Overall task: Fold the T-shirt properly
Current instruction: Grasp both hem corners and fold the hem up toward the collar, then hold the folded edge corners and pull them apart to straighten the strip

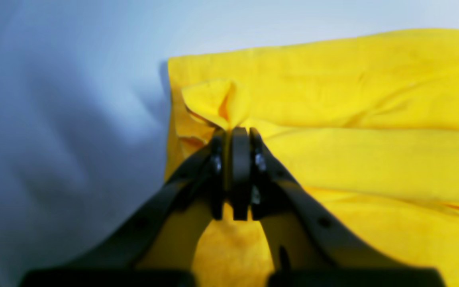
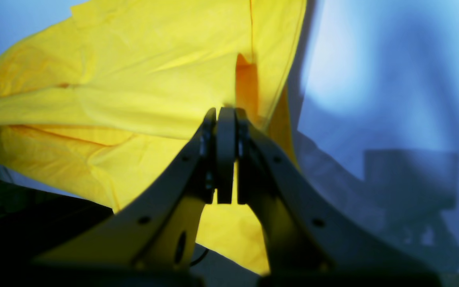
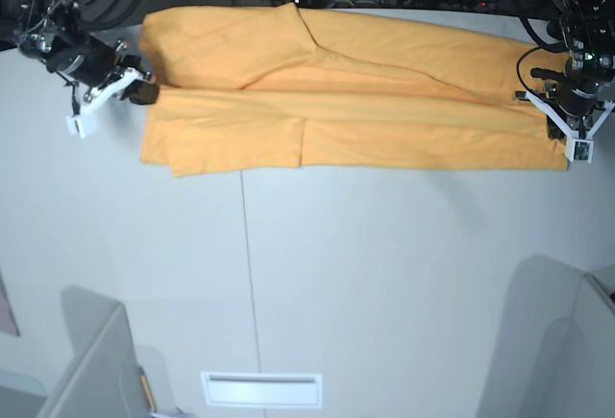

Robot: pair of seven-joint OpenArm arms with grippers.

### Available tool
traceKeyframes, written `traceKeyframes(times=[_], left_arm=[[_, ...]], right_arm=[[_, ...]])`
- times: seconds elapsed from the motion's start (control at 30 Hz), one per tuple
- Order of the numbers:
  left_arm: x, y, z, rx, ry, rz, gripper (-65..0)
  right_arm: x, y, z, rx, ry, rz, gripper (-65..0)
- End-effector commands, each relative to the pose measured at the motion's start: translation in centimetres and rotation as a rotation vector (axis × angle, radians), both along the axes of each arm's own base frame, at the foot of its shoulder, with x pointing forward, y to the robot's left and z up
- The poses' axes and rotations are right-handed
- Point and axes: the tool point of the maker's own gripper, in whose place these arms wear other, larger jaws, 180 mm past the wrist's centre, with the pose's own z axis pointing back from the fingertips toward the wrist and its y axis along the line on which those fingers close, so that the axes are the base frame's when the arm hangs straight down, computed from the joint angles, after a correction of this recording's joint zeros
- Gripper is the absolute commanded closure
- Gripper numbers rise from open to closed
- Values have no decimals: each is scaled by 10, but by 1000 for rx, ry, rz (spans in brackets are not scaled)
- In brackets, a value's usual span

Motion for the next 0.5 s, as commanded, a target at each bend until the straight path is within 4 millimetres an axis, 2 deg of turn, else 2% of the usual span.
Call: traceKeyframes(times=[0.0,0.13,0.3,0.47], left_arm=[[7,4,12,28,-34,-12,0],[-2,4,6,26,-8,-12,0],[-2,4,6,25,-7,-11,0],[-2,4,6,26,-7,-12,0]], right_arm=[[3,-4,4,-9,-20,2,0],[-2,-7,-2,-7,8,0,0],[-12,-2,-7,5,71,30,0],[-13,-4,-7,1,73,23,0]])
